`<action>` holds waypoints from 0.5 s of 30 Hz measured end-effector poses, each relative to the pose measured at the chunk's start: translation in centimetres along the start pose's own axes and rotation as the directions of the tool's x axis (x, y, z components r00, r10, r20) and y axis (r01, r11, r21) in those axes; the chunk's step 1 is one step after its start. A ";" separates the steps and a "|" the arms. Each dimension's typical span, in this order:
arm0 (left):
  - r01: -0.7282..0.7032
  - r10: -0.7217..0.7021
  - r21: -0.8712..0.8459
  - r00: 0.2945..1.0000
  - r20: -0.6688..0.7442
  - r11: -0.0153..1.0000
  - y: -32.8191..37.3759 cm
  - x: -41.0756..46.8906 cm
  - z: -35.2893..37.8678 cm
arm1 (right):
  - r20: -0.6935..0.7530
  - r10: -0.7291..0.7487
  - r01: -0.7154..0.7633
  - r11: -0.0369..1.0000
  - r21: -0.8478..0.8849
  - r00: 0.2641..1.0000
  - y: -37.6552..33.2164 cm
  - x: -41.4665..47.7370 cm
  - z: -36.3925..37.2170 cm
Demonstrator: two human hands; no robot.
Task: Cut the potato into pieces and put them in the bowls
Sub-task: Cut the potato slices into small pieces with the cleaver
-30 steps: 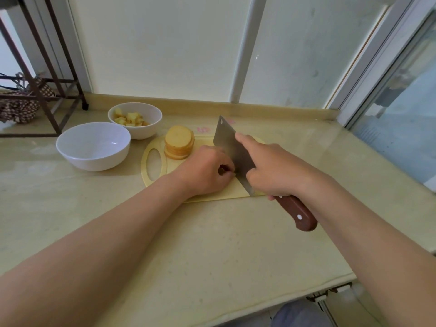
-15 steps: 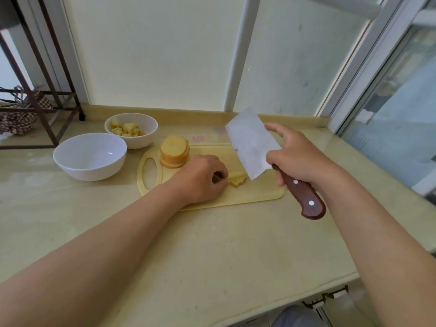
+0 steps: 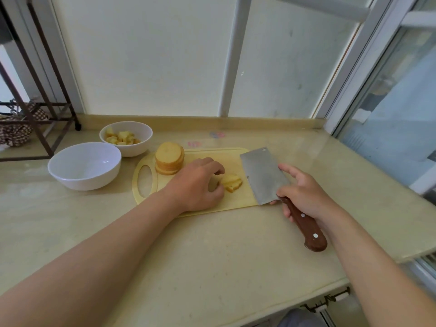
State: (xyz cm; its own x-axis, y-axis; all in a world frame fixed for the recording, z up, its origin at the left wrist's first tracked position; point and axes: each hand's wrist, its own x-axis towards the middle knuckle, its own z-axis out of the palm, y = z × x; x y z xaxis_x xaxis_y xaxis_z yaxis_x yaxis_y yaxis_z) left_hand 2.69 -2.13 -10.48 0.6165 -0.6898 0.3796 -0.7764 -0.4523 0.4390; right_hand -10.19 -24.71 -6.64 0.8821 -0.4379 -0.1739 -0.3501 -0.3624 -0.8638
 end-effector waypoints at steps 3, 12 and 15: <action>0.021 -0.021 0.036 1.000 0.017 0.999 0.0 0.0 -0.1 | 0.043 0.007 -0.006 1.000 -0.023 0.999 0.0 0.3 0.2; 0.083 -0.084 -0.097 0.996 -0.007 0.992 -0.2 0.4 0.1 | 0.169 -0.066 0.103 0.970 -0.222 0.983 -2.0 -1.1 2.9; 0.073 -0.078 -0.136 0.996 -0.031 0.988 -0.3 0.4 0.2 | 0.201 -0.083 0.133 0.959 -0.250 0.976 -2.5 -1.3 4.0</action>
State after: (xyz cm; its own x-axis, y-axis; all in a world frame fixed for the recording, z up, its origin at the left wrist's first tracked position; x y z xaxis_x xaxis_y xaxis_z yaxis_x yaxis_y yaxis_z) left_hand 3.16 -2.39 -10.68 0.6790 -0.6344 0.3694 -0.7041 -0.4202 0.5724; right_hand -9.19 -19.90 -6.15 0.9534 -0.2319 -0.1932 -0.2973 -0.6114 -0.7333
